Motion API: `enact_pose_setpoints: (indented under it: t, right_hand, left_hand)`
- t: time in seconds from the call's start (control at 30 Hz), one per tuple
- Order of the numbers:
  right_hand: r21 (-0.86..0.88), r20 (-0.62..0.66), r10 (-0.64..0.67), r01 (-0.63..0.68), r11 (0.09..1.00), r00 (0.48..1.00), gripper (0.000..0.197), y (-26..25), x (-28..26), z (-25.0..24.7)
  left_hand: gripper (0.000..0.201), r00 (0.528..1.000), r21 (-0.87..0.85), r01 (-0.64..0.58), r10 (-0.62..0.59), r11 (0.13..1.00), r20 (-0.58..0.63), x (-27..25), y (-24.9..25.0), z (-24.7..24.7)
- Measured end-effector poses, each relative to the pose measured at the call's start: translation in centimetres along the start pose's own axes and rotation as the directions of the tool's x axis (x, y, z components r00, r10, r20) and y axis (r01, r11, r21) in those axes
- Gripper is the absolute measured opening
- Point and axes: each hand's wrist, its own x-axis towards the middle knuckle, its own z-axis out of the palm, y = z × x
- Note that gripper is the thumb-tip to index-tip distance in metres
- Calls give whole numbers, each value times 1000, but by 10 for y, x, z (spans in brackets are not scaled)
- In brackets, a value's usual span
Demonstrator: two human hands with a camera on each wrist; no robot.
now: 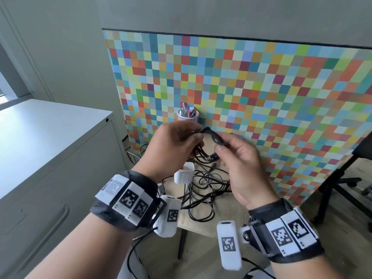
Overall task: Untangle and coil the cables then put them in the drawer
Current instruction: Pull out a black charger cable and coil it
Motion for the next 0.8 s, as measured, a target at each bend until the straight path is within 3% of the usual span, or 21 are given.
enact_pose_setpoints:
  t: [0.2,0.33,0.43,0.53,0.7,0.8]
  right_hand:
    - [-77,43,20,-17,997,999,36,1,-4,-3]
    - [117,-124,108,-93,989,986,25,3,-6,0]
    - [178,-203,104,-68,982,974,19,2,-9,5]
    - [3,-236,-15,16,1000,972,23,2,-13,12]
    - [-299,-155,-174,122,946,972,33,6,-17,17]
    - [-233,-115,-148,118,965,982,30,10,-13,11]
  left_hand:
    - [15,999,26,-30,31,999,-32,-4,0,13]
    - [14,995,24,-48,50,999,-86,-4,-1,16]
    - [12,989,12,-50,52,999,-140,-2,0,19]
    - [12,981,16,-55,57,998,-187,0,1,21]
    - [14,976,-21,-70,65,997,-206,-1,4,24]
    - [12,977,-44,-64,53,997,-208,-3,2,24]
